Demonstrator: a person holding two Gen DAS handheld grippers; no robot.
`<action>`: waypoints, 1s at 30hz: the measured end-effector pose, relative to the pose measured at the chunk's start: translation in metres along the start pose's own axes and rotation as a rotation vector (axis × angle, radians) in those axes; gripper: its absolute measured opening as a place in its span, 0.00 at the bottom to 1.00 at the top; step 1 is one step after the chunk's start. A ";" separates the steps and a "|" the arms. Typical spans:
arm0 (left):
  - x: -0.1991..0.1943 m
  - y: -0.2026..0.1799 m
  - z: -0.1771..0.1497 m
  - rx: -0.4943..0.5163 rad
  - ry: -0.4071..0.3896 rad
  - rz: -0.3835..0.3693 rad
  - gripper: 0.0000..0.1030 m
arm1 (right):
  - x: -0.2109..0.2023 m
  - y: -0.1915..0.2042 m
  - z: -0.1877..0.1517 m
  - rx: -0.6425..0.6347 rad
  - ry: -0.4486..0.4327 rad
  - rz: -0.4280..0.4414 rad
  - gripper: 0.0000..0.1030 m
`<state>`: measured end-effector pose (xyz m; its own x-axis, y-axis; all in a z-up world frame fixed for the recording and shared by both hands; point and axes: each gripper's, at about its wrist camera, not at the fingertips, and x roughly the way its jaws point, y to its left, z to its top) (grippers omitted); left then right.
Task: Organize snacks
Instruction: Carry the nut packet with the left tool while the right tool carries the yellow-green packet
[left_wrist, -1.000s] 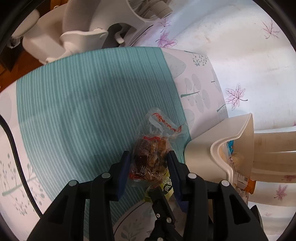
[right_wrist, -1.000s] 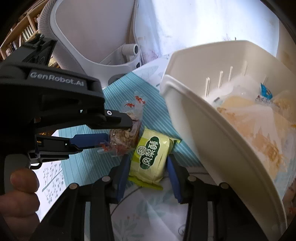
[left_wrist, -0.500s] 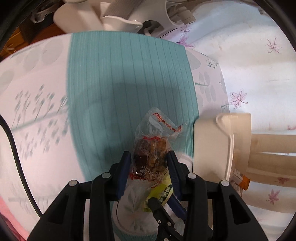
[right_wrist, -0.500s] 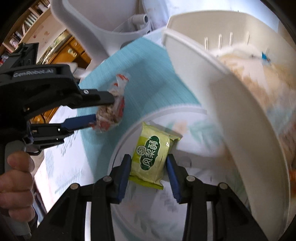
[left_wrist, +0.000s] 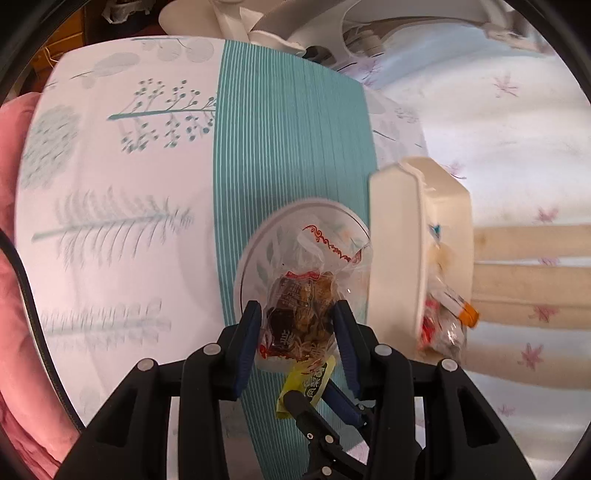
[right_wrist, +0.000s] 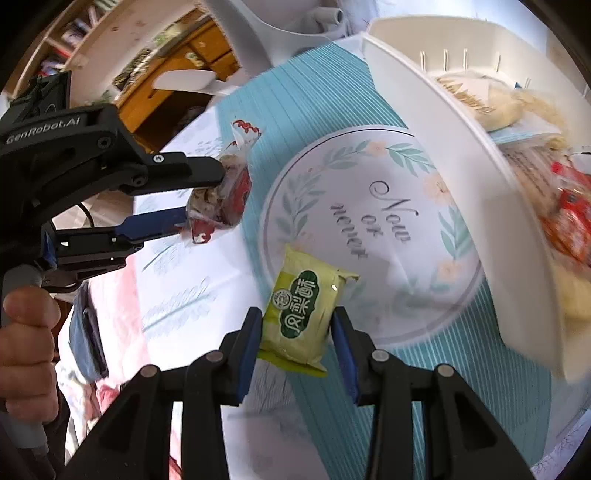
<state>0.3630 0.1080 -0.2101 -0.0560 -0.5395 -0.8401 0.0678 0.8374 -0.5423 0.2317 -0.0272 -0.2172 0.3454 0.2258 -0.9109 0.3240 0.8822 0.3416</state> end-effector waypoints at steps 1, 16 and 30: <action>-0.005 -0.001 -0.007 0.005 -0.004 -0.005 0.37 | -0.007 0.002 -0.006 -0.011 -0.011 0.007 0.37; -0.056 -0.043 -0.111 0.073 -0.056 -0.080 0.37 | -0.100 -0.016 -0.055 -0.143 -0.200 -0.004 0.37; -0.055 -0.089 -0.148 0.041 -0.189 -0.207 0.37 | -0.160 -0.078 -0.053 -0.198 -0.317 -0.065 0.37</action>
<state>0.2122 0.0758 -0.1141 0.1138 -0.7090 -0.6960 0.1149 0.7052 -0.6996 0.1044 -0.1098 -0.1106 0.5954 0.0551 -0.8015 0.1886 0.9602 0.2062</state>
